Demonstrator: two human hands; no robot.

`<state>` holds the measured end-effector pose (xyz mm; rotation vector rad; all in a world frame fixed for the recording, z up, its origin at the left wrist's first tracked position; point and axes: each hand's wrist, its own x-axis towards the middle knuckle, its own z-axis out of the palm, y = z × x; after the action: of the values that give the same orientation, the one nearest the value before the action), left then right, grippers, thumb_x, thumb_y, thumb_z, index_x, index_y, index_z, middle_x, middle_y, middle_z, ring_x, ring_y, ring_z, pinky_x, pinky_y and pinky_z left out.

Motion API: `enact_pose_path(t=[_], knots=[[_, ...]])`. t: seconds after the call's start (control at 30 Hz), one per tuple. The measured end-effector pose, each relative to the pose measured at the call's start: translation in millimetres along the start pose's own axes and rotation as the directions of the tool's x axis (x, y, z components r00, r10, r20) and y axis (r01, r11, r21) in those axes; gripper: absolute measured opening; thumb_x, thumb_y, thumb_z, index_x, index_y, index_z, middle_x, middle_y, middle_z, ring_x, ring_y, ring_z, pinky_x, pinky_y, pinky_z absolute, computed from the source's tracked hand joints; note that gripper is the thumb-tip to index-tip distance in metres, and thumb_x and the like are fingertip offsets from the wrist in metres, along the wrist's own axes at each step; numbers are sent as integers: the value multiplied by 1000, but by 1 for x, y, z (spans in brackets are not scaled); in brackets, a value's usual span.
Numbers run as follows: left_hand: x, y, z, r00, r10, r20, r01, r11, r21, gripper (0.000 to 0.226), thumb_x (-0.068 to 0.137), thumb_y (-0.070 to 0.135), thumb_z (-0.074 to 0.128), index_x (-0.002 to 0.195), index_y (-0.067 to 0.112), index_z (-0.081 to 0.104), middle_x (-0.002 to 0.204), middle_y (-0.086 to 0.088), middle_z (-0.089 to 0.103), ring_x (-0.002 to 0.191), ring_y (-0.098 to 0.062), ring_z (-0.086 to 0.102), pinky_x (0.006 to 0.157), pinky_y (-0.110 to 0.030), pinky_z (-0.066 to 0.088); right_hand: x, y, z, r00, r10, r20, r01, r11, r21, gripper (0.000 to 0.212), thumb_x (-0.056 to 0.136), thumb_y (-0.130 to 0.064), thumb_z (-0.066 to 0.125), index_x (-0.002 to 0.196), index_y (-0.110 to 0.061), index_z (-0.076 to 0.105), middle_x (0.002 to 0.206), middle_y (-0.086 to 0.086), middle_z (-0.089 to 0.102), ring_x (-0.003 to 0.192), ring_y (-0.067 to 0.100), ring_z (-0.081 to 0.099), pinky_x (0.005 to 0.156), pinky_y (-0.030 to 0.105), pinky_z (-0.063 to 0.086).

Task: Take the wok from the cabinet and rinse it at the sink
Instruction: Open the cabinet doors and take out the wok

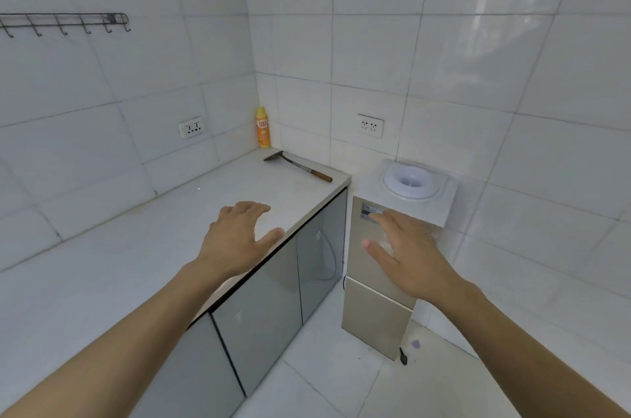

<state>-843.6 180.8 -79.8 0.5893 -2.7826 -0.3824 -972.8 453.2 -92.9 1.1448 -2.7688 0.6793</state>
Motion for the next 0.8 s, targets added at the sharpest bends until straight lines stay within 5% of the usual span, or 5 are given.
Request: enact_pose_path(t=[0.27, 0.43, 0.63, 0.8], knots=[[13, -11, 43, 984, -180, -4, 180, 981, 69, 59, 91, 60, 42, 142, 30, 39, 148, 7, 40, 137, -21, 30, 106, -41, 36, 69, 23, 33, 987, -127, 100, 126, 992, 18, 77, 84, -73, 14, 145, -28, 28, 153, 2, 30, 142, 20, 21, 112, 45, 26], [47, -34, 79, 972, -232, -15, 233, 969, 87, 61, 92, 58, 42, 145, 31, 32, 151, 4, 36, 137, -24, 30, 105, -43, 37, 122, 24, 61, 963, -216, 161, 231, 970, -79, 102, 70, -81, -13, 143, -26, 32, 148, 1, 33, 135, 22, 28, 106, 42, 30], [90, -55, 109, 939, -341, -41, 341, 940, -11, 59, 92, 57, 42, 144, 31, 32, 151, 3, 35, 137, -24, 29, 106, -42, 34, 196, 10, 86, 901, -331, 279, 382, 911, -153, 84, 80, -76, 4, 145, -28, 28, 151, -1, 30, 138, 19, 25, 107, 42, 32], [110, -71, 110, 899, -431, -78, 430, 902, -31, 60, 92, 57, 42, 145, 32, 30, 152, 3, 33, 139, -23, 27, 107, -41, 33, 253, -1, 100, 839, -435, 326, 502, 851, -155, 100, 72, -80, -14, 147, -27, 26, 156, 1, 23, 142, 23, 19, 110, 42, 29]])
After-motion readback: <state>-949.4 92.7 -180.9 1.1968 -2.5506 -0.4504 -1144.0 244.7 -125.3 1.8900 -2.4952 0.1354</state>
